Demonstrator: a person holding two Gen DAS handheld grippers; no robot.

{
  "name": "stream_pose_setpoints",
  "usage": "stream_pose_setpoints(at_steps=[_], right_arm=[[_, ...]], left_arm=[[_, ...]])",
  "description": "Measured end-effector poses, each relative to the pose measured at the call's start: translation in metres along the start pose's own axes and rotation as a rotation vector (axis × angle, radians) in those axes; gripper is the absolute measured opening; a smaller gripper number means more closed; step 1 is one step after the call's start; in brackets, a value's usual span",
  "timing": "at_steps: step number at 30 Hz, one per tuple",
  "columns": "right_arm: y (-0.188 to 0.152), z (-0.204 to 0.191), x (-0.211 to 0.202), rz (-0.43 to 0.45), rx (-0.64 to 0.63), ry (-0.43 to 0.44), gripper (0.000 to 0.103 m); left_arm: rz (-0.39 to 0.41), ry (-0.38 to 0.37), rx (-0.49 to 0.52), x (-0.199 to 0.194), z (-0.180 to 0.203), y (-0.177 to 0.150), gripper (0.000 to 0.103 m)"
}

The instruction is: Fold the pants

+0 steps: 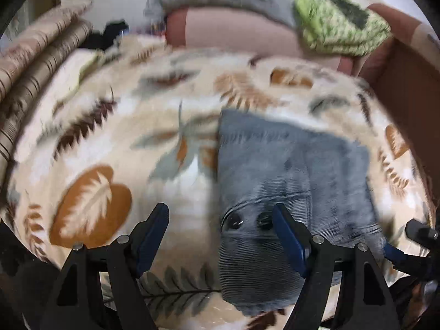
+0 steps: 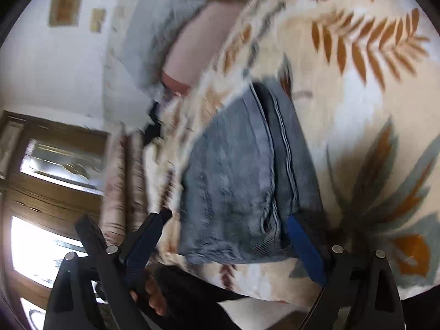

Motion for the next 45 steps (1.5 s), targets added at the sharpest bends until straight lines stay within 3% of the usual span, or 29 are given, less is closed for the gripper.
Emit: stream_pose_setpoints(at_steps=[2, 7, 12, 15, 18, 20, 23, 24, 25, 29, 45], right_arm=[[-0.006, 0.009, 0.013, -0.024, -0.008, -0.073, 0.094], [-0.004, 0.000, 0.011, -0.005, -0.032, -0.152, 0.090], [0.003, -0.039, -0.004, 0.075, -0.129, -0.184, 0.090], [0.009, -0.071, -0.008, 0.106, -0.201, -0.147, 0.090], [0.005, -0.083, 0.008, 0.059, -0.217, -0.088, 0.090], [0.000, -0.069, 0.027, -0.002, -0.172, -0.028, 0.090], [-0.005, -0.004, 0.045, -0.053, -0.030, -0.145, 0.086], [-0.003, -0.001, 0.041, -0.012, -0.026, -0.092, 0.085], [-0.003, -0.004, 0.038, -0.006, -0.034, -0.078, 0.085], [-0.007, -0.010, 0.043, -0.047, -0.105, -0.150, 0.086], [-0.009, -0.006, 0.038, -0.038, -0.105, -0.138, 0.086]], left_arm=[[-0.003, -0.013, 0.011, 0.007, 0.005, -0.005, 0.078], [0.012, -0.024, 0.020, 0.009, 0.009, -0.006, 0.078], [0.010, -0.044, 0.007, 0.012, 0.005, -0.008, 0.078], [0.009, -0.045, 0.005, 0.012, 0.004, -0.009, 0.078], [0.014, -0.039, 0.013, 0.011, 0.004, -0.008, 0.078], [0.016, -0.032, 0.017, 0.011, 0.005, -0.008, 0.078], [0.014, -0.033, 0.043, 0.008, 0.008, -0.008, 0.078], [0.028, -0.016, 0.056, 0.005, 0.007, -0.007, 0.078], [0.033, -0.011, 0.062, 0.003, 0.007, -0.007, 0.078], [0.046, 0.011, 0.078, -0.003, 0.007, -0.006, 0.078], [0.024, 0.015, 0.083, 0.009, 0.005, -0.014, 0.079]])
Point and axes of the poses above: each gripper's, at about its wrist camera, not at the fingertips, and x roughly the way its jaws point, z to its right, y to its top, the point moved 8 cm from there along x, roughly the way its jaws point, and after that the axes turned 10 degrees about y, right-handed, at the moved point
